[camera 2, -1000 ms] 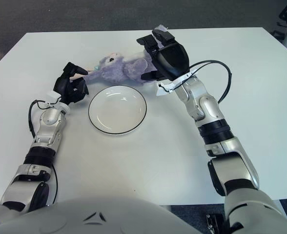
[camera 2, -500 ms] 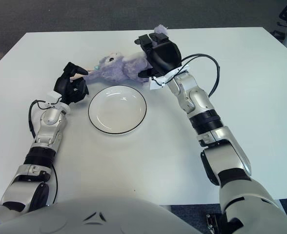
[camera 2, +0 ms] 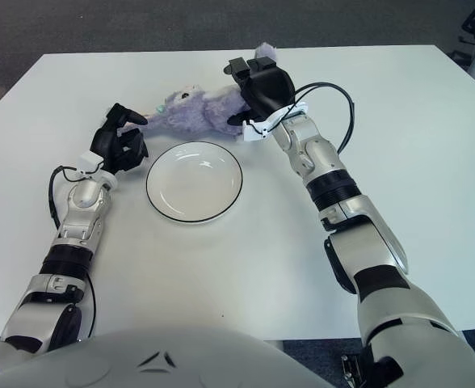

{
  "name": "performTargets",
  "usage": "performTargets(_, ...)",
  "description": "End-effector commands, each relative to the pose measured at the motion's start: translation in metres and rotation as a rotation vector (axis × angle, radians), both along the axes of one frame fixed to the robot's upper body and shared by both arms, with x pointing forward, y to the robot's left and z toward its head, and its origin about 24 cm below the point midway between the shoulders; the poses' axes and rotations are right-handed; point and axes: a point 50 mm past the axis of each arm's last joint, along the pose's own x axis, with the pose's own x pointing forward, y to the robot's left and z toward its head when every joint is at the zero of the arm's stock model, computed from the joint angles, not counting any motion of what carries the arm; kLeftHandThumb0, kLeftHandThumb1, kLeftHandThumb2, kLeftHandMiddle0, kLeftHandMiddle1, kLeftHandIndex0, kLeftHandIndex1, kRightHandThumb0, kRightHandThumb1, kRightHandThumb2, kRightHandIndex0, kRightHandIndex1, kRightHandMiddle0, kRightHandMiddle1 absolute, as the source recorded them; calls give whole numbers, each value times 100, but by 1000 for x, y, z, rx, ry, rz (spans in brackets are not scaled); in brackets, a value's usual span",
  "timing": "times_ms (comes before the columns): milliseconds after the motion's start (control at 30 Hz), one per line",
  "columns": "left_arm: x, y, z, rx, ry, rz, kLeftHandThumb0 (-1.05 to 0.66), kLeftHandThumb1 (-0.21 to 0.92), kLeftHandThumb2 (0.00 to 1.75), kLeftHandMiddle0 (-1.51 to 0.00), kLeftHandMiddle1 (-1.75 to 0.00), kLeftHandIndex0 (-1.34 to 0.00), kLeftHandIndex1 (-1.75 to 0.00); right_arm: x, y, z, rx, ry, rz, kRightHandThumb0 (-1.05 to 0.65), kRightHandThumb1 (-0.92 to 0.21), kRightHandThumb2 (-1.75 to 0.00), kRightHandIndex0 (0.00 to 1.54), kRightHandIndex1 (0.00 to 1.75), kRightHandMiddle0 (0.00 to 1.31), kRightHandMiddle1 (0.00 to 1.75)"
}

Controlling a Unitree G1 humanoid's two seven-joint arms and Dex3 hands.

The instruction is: Put the doll into the plate.

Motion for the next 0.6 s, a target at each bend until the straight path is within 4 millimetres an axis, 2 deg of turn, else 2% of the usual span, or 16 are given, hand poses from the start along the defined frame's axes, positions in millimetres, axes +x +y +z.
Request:
performTargets(0, -20, -7, -40, -47, 151, 20, -37, 76, 74, -92, -175, -29, -175, 4, 8, 3, 15, -4, 19, -74, -86, -41, 34, 30, 0, 88)
performTargets(267, -21, -8, -39, -45, 152, 25, -37, 76, 74, -92, -175, -29, -175, 9, 14, -1, 6, 34, 41, -73, -84, -43, 28, 42, 0, 86)
performTargets(567, -21, -9, -39, -61, 151, 15, -37, 76, 75, -91, -175, -29, -175, 13, 22, -4, -33, 65, 54, -72, -84, -44, 24, 44, 0, 82)
